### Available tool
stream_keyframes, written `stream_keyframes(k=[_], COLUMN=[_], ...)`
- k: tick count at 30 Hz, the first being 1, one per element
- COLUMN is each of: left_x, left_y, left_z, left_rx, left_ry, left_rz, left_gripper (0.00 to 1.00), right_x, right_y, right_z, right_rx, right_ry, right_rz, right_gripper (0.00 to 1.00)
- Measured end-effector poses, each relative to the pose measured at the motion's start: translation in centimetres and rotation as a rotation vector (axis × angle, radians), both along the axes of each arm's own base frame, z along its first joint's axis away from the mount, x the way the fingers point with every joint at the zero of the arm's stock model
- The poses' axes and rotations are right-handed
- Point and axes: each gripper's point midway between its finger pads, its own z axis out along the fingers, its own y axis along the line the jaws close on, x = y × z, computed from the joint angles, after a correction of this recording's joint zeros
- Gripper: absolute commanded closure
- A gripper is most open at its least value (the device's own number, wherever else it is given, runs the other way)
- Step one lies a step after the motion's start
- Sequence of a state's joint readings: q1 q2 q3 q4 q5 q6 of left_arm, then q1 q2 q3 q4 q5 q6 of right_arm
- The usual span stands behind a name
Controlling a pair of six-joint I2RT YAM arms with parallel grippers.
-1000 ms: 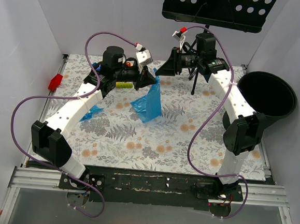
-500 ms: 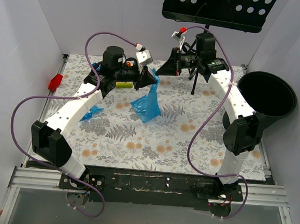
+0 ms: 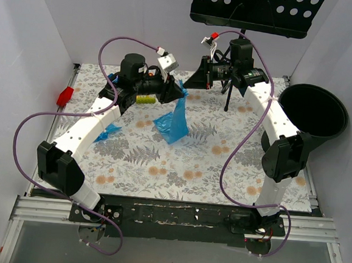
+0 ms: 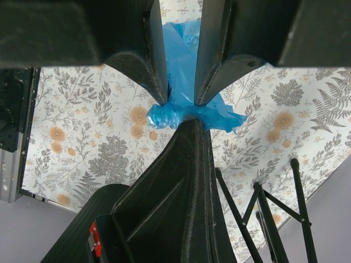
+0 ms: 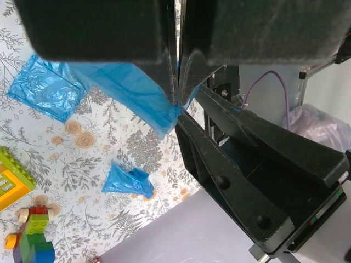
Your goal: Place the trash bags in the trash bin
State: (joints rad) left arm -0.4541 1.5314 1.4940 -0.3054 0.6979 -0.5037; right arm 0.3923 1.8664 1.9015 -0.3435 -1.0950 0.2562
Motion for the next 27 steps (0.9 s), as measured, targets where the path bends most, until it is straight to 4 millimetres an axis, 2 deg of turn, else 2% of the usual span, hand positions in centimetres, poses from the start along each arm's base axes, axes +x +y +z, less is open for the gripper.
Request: stream_keyframes(k=[5,6,7,9,17,20,25,27], left_x=[-0.3,-0.4,-0.6,-1.0,-0.4,0.1,-0.2,-0.4], left_y=[-0.4,-0.5,-0.6,-0.8,-0.7,-0.4,0.1,0.3], left_z=[0.4,0.4,0.5,0.6,0.5,0.2,-1.1,-1.5], left_rx=[-0.034,-0.038,-0.044,-0.055,-0.051,-0.039,-0.005,0.015], left_ry=[0.033,0.037,0.042,0.057,0.050,0.031,0.020,-0.005], left_rz=[-0.013,-0.019,-0.028,-0.047,-0.022,0.006,0.010,-0.003], left_gripper=[0.71,0.76,0.86,1.00,1.00,1.00,1.00,1.00], right_x=[0.3,0.3,0.3,0.4,1.5,2.6,3.8,3.6], right_y=[0.0,-0.1,-0.1,-0.1,-0.9,-2.0,-3.9,-4.3], right_z=[-0.3,-0.4,-0.5,-0.6,-1.6,-2.1,-2.9,-3.0], right_rx=[-0.010,-0.013,-0.016,-0.021,-0.063,-0.085,-0.103,-0.085], right_ry=[-0.007,-0.007,-0.008,-0.009,-0.015,-0.020,0.001,0.033], right_rz=[-0.014,-0.017,-0.020,-0.026,-0.084,-0.133,-0.192,-0.179], right_gripper=[0.99,0.99,0.99,0.99,0.99,0.99,0.98,0.67])
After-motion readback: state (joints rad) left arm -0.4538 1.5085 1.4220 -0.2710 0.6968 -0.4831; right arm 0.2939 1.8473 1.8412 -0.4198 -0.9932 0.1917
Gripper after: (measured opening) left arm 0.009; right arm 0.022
